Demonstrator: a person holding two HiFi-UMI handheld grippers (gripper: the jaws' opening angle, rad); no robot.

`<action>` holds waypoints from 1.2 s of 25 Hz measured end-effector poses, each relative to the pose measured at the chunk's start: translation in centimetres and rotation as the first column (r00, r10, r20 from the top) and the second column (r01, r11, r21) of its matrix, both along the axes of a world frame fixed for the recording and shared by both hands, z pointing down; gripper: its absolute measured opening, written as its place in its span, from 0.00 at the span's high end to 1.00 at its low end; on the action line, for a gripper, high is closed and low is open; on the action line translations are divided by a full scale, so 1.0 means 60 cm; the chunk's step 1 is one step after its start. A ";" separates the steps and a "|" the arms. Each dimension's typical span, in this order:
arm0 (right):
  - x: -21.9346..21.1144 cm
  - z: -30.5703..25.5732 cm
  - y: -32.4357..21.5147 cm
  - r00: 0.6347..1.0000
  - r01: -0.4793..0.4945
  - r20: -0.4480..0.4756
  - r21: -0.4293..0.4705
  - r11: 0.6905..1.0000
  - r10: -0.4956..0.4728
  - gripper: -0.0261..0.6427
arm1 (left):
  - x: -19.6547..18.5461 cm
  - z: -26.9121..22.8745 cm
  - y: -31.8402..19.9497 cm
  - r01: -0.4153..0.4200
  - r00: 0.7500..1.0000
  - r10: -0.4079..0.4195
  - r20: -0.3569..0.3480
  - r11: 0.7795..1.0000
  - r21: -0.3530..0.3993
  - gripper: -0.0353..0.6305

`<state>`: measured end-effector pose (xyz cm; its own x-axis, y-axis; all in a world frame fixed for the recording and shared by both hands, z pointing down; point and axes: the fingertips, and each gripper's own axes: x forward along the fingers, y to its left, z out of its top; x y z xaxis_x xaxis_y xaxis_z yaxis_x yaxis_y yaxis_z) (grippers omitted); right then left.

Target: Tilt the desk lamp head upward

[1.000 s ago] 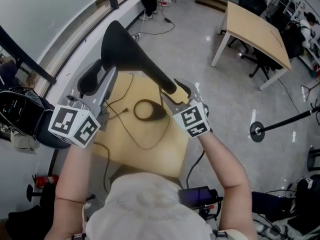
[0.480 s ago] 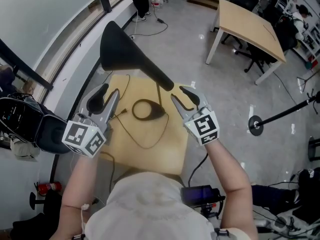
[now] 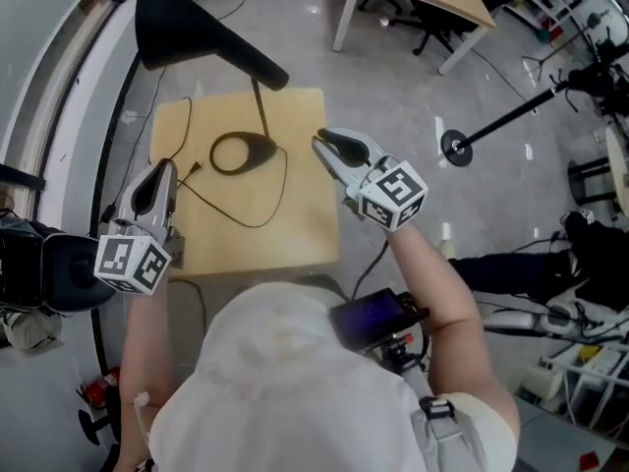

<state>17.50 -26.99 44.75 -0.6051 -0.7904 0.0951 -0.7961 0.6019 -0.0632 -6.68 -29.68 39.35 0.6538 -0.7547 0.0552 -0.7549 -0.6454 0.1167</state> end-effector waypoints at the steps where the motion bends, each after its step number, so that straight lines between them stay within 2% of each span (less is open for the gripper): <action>1: 0.002 0.004 0.025 1.000 0.003 0.013 -0.005 1.000 -0.003 0.86 | 0.004 0.014 0.010 -0.021 1.000 0.021 0.000 1.000 -0.017 0.93; 4: 0.002 0.019 0.092 1.000 -0.016 0.023 -0.027 1.000 0.016 0.87 | 0.015 0.045 0.040 -0.096 0.995 0.097 0.018 0.994 -0.049 0.94; 12: -0.035 -0.011 0.211 0.999 -0.007 0.046 -0.022 1.000 0.008 0.89 | 0.021 0.061 0.119 -0.210 0.977 0.211 0.012 0.977 -0.033 0.94; 21: -0.055 0.016 0.284 0.985 -0.071 0.154 -0.048 0.996 0.077 0.93 | 0.020 0.108 0.186 -0.283 0.959 0.283 -0.009 0.957 -0.060 0.94; 26: -0.102 0.033 0.313 0.983 -0.090 0.156 -0.059 0.994 0.098 0.94 | -0.006 0.130 0.218 -0.320 0.947 0.320 -0.020 0.945 -0.069 0.94; 30: -0.113 0.031 0.315 0.982 -0.100 0.153 -0.066 0.993 0.109 0.94 | -0.008 0.131 0.225 -0.335 0.942 0.333 -0.032 0.940 -0.073 0.94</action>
<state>10.71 -8.11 46.61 -0.5302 -0.8462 0.0530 -0.8322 0.5074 -0.2234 -7.16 -16.20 47.22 0.8689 -0.4868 0.0897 -0.4948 -0.8485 0.1876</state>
